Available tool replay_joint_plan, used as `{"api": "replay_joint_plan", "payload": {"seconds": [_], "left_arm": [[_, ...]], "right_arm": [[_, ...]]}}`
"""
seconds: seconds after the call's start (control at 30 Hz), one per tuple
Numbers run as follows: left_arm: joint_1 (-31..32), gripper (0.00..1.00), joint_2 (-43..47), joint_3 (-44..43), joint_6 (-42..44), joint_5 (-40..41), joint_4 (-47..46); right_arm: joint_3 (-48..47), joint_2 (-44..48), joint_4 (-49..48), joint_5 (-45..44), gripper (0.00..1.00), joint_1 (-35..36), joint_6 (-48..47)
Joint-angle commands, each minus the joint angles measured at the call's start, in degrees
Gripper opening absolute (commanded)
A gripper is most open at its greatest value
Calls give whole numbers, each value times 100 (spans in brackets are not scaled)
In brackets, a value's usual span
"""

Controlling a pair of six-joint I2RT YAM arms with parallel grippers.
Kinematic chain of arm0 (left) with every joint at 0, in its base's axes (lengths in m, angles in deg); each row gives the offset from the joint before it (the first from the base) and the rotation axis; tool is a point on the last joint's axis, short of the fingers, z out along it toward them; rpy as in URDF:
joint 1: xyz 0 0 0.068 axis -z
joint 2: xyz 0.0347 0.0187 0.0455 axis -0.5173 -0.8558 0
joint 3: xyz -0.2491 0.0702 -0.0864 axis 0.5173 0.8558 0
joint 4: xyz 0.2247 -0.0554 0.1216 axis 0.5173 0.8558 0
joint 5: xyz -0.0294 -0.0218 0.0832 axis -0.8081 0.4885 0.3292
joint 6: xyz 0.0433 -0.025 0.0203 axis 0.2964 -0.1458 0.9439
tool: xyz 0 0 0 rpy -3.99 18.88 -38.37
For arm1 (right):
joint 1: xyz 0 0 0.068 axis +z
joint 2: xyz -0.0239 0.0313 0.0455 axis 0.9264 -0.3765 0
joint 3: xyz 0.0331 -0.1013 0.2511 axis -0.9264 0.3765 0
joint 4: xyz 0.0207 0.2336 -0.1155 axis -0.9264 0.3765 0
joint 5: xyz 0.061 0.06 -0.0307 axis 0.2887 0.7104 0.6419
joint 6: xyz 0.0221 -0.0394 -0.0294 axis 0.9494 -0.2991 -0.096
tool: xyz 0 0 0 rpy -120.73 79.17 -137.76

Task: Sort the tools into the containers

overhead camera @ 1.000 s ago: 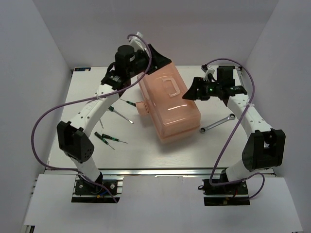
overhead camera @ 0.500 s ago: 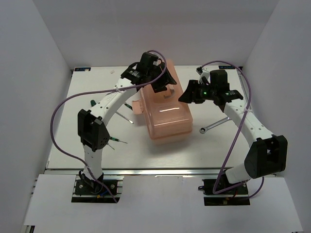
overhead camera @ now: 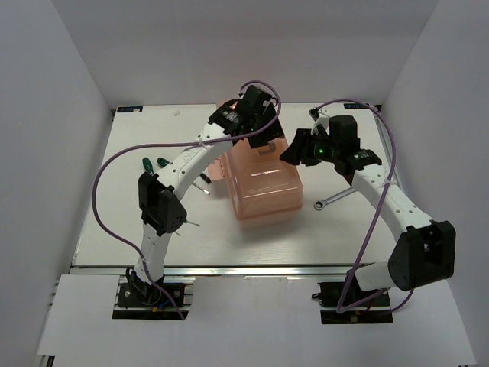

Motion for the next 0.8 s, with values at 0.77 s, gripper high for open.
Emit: {"api": "replay_joint_plan", "payload": {"seconds": [0.77], "left_arm": [[-351, 58, 1673, 3357, -425, -1405, -3765]], "right_arm": [[118, 864, 152, -511, 75, 138, -896]]}}
